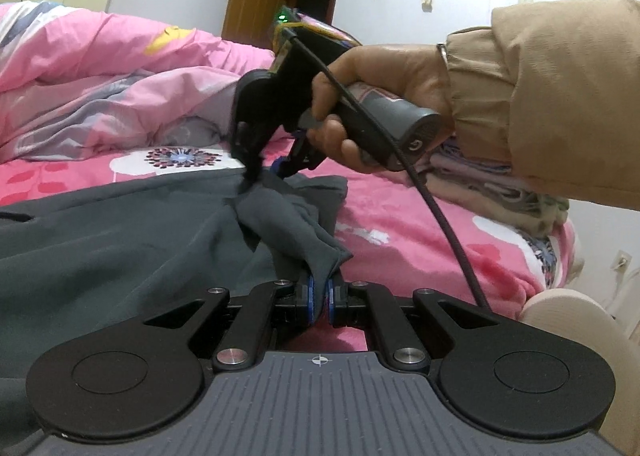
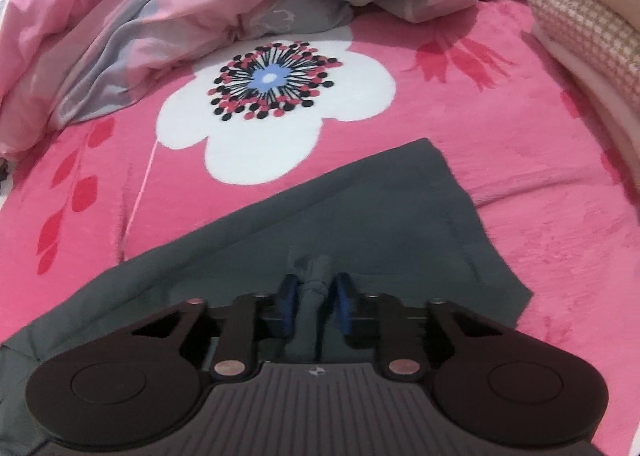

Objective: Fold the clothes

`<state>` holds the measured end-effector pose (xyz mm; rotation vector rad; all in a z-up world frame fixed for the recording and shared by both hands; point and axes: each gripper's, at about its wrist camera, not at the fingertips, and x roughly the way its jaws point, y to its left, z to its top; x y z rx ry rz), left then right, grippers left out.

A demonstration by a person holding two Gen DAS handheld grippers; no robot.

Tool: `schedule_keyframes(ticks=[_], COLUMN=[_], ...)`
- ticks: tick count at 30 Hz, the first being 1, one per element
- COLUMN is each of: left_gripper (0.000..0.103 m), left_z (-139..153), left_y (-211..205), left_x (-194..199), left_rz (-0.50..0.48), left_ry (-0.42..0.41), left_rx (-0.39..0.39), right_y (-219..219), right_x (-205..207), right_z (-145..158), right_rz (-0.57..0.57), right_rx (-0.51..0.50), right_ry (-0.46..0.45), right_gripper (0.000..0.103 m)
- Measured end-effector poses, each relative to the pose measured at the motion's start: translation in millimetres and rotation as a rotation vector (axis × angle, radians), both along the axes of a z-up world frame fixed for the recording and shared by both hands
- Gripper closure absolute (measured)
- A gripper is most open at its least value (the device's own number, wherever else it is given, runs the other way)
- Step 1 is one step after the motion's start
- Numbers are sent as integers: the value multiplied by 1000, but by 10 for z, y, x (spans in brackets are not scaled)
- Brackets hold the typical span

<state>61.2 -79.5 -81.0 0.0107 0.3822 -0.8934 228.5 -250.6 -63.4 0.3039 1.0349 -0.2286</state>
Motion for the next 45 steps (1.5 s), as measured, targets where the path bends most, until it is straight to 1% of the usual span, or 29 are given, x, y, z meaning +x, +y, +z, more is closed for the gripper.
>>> schedule_keyframes(ticks=[2, 5, 8, 11, 14, 17, 20, 23, 26, 28, 30, 33, 36, 38, 42, 45], left_gripper=[99, 99, 99, 98, 98, 98, 98, 98, 98, 98, 98, 98, 98, 98, 98, 98], left_z=[4, 14, 31, 42, 35, 16, 10, 15, 41, 64, 73, 54, 56, 63, 56, 19], left_y=[10, 49, 96, 105, 85, 72, 90, 114, 174, 237, 309, 434, 517, 539, 552, 579], left_x=[-15, -63, -149, -243, -296, -312, -319, -319, -299, -274, -193, 2, 142, 227, 409, 536], left_rz=[-1, -3, -18, -44, -65, -85, -104, -113, -137, -156, -168, -169, -154, -141, -86, -21], left_ry=[-8, -26, -56, -94, -111, -96, -77, -81, -59, -26, 49, 201, 277, 310, 366, 413], left_rx=[1, 7, 18, 28, 46, 51, 41, 38, 14, -19, -68, -170, -264, -309, -354, -358], right_y=[-95, -300, -557, -788, -1031, -1225, -1268, -1241, -1220, -1198, -1184, -1177, -1174, -1172, -1174, -1180], right_x=[-117, -454, -966, -1543, -1995, -2234, -2396, -2523, -2582, -2597, -2580, -2509, -2353, -2216, -1952, -1732], right_z=[68, 232, 392, 428, 305, 60, -119, -205, -261, -248, -205, -116, -41, -33, -40, -93], right_rz=[-38, -107, -193, -280, -397, -501, -563, -591, -605, -604, -595, -579, -553, -548, -547, -547], right_rx=[35, 99, 155, 185, 265, 366, 420, 443, 469, 469, 459, 437, 418, 415, 418, 418], right_ry=[-42, -132, -236, -324, -379, -390, -405, -426, -431, -444, -455, -470, -472, -462, -440, -409], right_gripper=[98, 98, 98, 98, 98, 98, 98, 98, 98, 98, 98, 98, 98, 98, 98, 98])
